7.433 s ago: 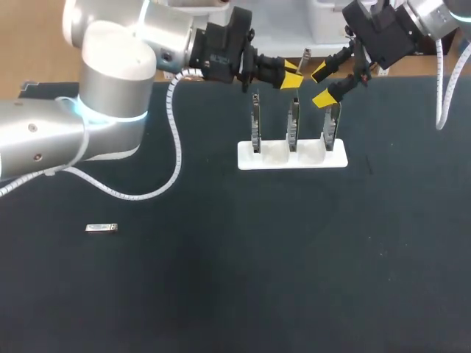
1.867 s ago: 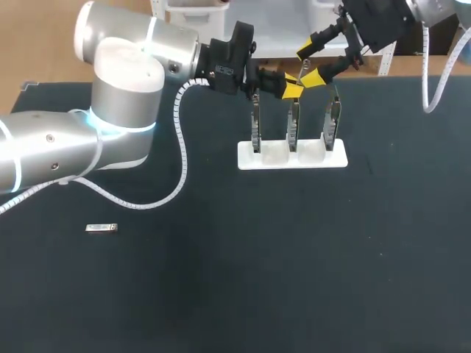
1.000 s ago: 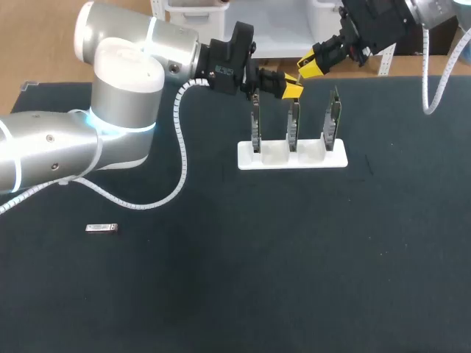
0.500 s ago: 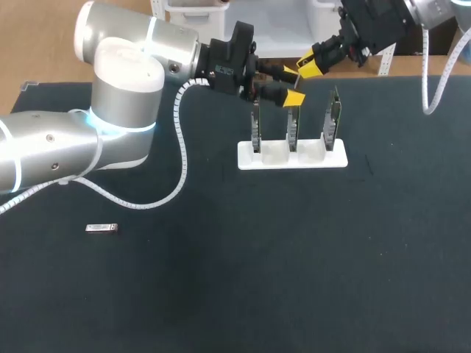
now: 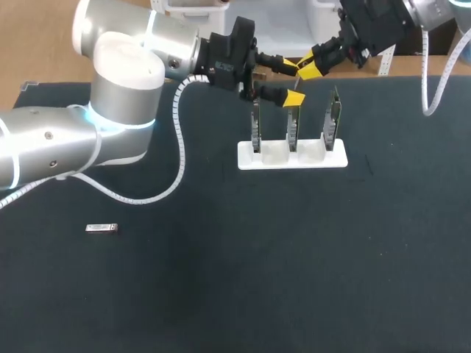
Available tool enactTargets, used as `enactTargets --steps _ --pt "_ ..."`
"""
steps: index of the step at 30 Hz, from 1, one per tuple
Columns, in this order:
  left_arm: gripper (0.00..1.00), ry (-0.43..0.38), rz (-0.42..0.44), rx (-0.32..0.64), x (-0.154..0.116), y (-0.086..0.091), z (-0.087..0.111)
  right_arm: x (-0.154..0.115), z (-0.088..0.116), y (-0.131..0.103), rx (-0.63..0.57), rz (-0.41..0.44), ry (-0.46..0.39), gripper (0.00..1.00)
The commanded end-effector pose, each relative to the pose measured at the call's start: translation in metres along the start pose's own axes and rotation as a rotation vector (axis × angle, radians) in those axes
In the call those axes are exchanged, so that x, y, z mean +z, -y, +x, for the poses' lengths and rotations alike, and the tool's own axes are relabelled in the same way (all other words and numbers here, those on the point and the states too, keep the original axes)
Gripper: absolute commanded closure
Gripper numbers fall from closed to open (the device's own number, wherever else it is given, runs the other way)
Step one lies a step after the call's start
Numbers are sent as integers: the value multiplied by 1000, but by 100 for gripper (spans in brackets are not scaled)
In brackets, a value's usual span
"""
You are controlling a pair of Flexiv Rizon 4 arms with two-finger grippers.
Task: Pick up the optical module with the left hand, and insert it into the network port with the right hand.
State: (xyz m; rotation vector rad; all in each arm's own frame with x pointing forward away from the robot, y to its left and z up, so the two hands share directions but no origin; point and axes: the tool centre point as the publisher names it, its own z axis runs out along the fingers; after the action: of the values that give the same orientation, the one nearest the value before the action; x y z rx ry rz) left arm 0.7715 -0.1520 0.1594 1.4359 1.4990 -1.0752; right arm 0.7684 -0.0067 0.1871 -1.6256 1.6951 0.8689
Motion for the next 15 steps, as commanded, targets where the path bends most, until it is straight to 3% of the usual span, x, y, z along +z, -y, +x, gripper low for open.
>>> enactTargets --steps 1,15 --pt "0 -26 -23 7 -10 5 1 -1 1 -1 1 3 0 100" --pt "0 -131 -97 68 -35 2 15 -1 3 -1 3 0 -2 100"
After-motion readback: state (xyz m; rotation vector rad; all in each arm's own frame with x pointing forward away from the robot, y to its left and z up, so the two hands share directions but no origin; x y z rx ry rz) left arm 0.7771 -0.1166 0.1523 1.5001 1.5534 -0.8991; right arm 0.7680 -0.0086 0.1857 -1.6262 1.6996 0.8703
